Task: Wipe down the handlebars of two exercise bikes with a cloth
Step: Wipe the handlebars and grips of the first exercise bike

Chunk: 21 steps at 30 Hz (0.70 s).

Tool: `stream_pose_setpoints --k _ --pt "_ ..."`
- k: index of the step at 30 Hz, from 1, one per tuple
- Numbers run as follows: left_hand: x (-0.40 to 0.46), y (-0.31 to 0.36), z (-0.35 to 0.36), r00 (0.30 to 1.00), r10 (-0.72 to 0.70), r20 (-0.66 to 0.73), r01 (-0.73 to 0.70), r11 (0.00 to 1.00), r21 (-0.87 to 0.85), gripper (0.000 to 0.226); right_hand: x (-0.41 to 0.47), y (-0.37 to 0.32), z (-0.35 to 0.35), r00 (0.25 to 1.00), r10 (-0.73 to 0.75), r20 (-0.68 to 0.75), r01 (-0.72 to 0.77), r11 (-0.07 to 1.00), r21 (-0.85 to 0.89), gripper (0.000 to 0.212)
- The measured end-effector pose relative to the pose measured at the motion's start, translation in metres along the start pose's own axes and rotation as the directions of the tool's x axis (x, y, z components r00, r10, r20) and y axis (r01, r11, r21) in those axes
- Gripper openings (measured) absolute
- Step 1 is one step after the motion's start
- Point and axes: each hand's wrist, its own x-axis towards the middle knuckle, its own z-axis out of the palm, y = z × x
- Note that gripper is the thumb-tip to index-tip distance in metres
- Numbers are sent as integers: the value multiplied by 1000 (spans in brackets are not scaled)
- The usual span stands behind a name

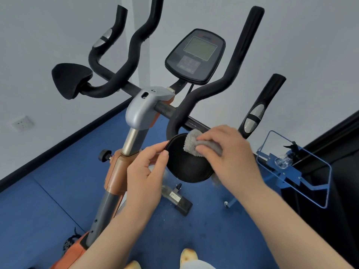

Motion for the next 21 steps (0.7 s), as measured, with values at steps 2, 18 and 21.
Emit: stream_pose_setpoints --k 2,18,21 --pt "-1 -3 0 999 -26 21 27 1000 -16 26 -15 6 7 999 30 -37 -29 1000 3 7" --pt "6 2 -12 991 -24 135 37 995 -96 32 -9 -21 35 986 -96 -134 49 948 -314 6" --pt "6 3 -13 990 -27 137 39 996 -84 30 -23 -19 29 975 -193 114 220 917 -332 4"
